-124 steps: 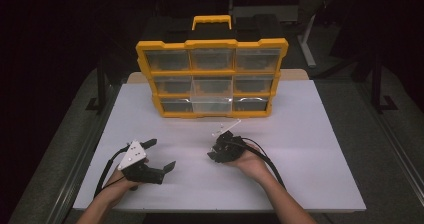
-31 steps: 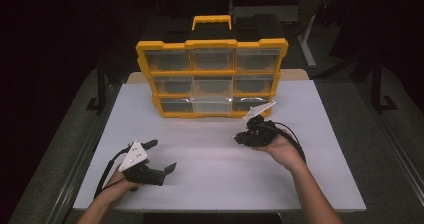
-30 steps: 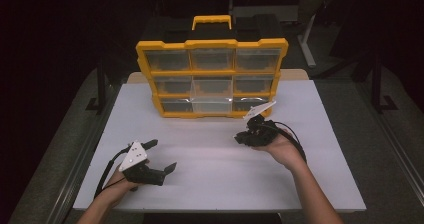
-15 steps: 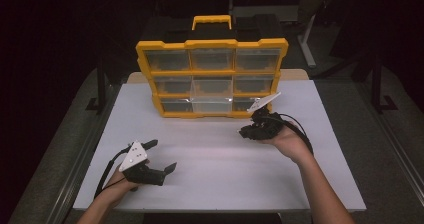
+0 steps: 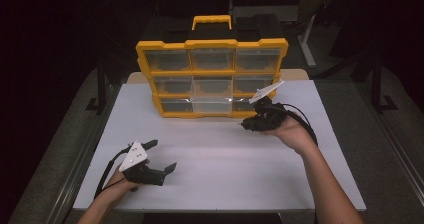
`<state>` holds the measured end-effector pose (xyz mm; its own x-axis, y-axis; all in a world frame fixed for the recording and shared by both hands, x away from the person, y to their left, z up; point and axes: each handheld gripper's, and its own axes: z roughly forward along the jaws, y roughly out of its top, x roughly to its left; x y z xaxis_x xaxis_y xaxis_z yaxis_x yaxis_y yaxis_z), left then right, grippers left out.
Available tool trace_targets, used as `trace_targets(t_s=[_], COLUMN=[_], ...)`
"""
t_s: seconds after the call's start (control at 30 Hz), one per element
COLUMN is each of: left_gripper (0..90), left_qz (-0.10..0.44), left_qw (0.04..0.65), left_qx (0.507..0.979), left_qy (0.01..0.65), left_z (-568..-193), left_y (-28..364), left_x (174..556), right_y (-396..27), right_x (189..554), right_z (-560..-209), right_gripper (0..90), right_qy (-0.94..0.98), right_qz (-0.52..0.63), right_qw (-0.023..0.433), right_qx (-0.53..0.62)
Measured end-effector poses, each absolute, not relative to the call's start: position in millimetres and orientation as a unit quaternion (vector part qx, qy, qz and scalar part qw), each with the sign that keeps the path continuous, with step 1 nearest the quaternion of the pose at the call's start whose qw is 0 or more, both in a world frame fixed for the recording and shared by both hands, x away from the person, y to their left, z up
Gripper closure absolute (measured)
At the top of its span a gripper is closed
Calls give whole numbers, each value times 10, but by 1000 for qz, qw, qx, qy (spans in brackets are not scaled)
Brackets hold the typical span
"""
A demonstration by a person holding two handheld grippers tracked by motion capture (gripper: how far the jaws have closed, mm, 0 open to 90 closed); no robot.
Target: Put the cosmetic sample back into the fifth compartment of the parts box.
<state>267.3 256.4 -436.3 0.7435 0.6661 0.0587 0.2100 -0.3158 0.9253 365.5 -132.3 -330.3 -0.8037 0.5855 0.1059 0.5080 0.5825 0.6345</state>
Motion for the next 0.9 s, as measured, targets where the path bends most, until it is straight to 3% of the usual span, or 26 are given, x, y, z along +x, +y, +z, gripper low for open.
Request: trace_targets(t_s=[0.9], left_gripper=[4], left_qz=[222], left_qw=[515], left_qx=[779], left_qy=[280], left_z=[-4363], left_y=[2557], left_x=[2671], right_y=[-1369], right_x=[3805], right_z=[-2731], right_gripper=[796], right_qy=[883], right_qz=[349], right_qw=[78], right_qx=[304])
